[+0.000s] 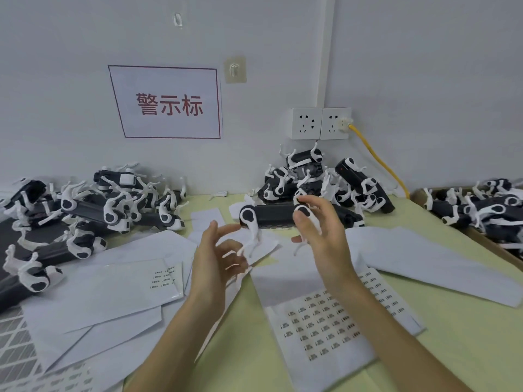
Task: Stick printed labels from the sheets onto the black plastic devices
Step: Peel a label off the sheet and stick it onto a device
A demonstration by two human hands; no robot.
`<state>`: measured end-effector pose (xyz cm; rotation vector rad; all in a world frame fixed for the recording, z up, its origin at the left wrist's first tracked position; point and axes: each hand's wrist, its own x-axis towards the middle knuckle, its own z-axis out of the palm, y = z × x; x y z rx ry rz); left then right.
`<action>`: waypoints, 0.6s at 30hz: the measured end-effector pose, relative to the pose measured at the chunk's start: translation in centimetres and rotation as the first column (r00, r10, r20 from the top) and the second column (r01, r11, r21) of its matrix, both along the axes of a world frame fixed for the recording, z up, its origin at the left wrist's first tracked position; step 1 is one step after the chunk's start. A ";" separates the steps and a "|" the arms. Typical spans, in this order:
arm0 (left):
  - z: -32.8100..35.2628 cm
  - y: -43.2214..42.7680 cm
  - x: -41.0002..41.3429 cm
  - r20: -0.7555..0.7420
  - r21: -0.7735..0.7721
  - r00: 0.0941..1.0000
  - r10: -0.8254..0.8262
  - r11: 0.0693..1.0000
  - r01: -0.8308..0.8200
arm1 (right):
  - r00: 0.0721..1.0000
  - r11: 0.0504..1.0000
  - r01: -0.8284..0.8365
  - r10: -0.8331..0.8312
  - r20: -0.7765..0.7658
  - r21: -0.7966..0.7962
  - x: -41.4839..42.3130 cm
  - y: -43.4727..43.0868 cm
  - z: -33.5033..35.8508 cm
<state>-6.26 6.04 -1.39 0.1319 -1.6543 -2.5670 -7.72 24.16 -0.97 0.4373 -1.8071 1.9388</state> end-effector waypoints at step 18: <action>0.8 -0.2 0.8 0.062 0.144 0.957 -0.282 0.952 0.271 | 0.942 0.962 -0.248 0.211 0.261 0.119 -0.1 0.5 0.6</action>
